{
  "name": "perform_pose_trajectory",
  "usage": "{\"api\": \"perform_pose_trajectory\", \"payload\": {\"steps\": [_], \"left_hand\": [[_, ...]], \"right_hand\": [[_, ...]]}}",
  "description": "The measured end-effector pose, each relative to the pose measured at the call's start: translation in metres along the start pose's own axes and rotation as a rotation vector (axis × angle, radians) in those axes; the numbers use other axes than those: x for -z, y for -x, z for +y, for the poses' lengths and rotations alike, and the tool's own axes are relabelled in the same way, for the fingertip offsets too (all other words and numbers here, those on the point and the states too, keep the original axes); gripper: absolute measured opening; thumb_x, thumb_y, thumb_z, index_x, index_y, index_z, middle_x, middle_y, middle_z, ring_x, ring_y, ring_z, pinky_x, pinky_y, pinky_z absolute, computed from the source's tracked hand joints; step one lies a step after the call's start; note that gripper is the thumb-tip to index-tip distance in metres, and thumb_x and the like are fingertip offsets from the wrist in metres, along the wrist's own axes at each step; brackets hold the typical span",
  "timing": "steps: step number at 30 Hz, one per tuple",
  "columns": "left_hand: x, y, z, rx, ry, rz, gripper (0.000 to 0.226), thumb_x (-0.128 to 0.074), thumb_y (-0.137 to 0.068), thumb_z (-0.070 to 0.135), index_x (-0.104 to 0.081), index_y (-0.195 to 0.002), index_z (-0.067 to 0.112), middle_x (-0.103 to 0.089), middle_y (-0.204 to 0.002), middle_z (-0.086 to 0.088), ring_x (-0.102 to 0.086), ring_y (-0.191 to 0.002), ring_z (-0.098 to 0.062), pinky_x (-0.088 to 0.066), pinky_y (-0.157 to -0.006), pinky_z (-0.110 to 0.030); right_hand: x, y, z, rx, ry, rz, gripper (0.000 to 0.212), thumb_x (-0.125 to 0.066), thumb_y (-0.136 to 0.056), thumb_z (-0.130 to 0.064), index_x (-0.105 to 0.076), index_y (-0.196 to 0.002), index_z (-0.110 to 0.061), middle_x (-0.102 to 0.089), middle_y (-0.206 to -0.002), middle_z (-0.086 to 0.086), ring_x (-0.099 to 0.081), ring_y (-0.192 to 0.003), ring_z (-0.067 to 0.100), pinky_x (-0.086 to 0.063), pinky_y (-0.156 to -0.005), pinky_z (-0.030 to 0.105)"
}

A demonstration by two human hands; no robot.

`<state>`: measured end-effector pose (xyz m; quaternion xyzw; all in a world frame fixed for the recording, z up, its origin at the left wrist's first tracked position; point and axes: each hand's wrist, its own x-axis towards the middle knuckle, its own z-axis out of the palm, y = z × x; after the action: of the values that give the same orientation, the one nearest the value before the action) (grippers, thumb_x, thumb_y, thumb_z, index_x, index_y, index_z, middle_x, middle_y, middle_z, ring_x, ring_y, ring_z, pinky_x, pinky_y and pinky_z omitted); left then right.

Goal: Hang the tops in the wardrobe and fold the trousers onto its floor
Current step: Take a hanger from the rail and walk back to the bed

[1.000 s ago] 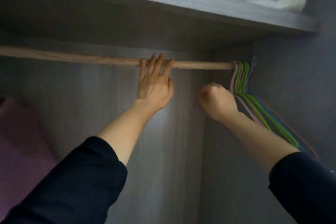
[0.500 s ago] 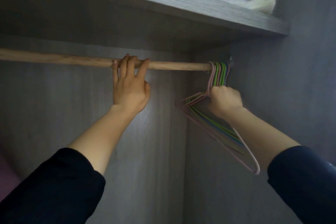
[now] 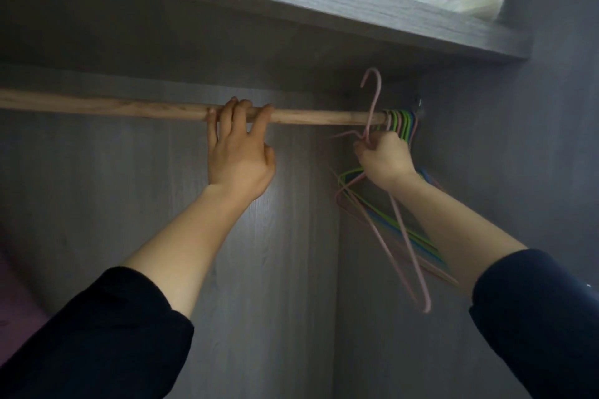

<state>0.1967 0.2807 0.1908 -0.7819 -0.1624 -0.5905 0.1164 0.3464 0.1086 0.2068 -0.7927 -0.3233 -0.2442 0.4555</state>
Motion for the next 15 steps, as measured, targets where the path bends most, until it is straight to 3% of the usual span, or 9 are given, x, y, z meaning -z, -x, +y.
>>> {"api": "perform_pose_trajectory", "payload": {"steps": [3,6,8,11,15], "left_hand": [[0.005,-0.002,-0.001,-0.017,-0.015,-0.056,0.068,-0.054,-0.078,0.017,-0.038,-0.144,0.021,-0.036,-0.144,-0.012,-0.02,-0.141,-0.029,0.0,-0.118,-0.046],[0.012,0.001,-0.002,-0.039,-0.015,-0.131,0.076,-0.056,-0.076,0.017,-0.031,-0.148,0.022,-0.021,-0.154,-0.017,-0.01,-0.145,-0.032,0.002,-0.117,-0.048],[0.015,0.017,0.002,-0.038,0.006,-0.152,0.081,-0.057,-0.075,0.017,-0.026,-0.15,0.021,-0.008,-0.157,-0.021,-0.003,-0.146,-0.036,0.0,-0.117,-0.05],[0.012,0.069,0.018,-0.088,0.117,-0.25,0.077,-0.056,-0.081,0.016,-0.025,-0.151,0.018,-0.006,-0.158,-0.022,-0.004,-0.147,-0.035,-0.005,-0.118,-0.047],[0.002,0.155,0.053,-0.049,0.33,-0.49,0.064,-0.05,-0.089,0.017,-0.028,-0.149,0.016,-0.015,-0.158,-0.017,-0.015,-0.146,-0.032,-0.014,-0.118,-0.04]], "right_hand": [[-0.004,0.012,-0.003,-0.002,-0.072,-0.014,0.023,-0.051,-0.096,-0.031,-0.067,-0.092,-0.015,-0.063,-0.089,0.013,-0.062,-0.096,0.033,-0.035,-0.07,0.025],[-0.004,0.033,-0.002,-0.007,-0.019,-0.077,0.026,-0.051,-0.096,-0.028,-0.069,-0.093,-0.009,-0.067,-0.094,0.016,-0.062,-0.095,0.031,-0.037,-0.07,0.026],[-0.003,0.054,-0.002,-0.03,0.016,-0.149,0.025,-0.054,-0.095,-0.028,-0.069,-0.084,-0.012,-0.063,-0.079,0.01,-0.058,-0.076,0.024,-0.036,-0.066,0.025],[0.001,0.097,0.005,-0.097,0.012,-0.241,0.036,-0.055,-0.095,-0.025,-0.054,-0.06,-0.018,-0.05,-0.053,-0.001,-0.049,-0.044,0.012,-0.039,-0.047,0.022],[0.012,0.173,0.031,-0.229,0.041,-0.331,0.037,-0.054,-0.094,-0.021,-0.054,-0.058,-0.016,-0.048,-0.041,-0.003,-0.045,-0.026,0.004,-0.033,-0.033,0.013]]}}
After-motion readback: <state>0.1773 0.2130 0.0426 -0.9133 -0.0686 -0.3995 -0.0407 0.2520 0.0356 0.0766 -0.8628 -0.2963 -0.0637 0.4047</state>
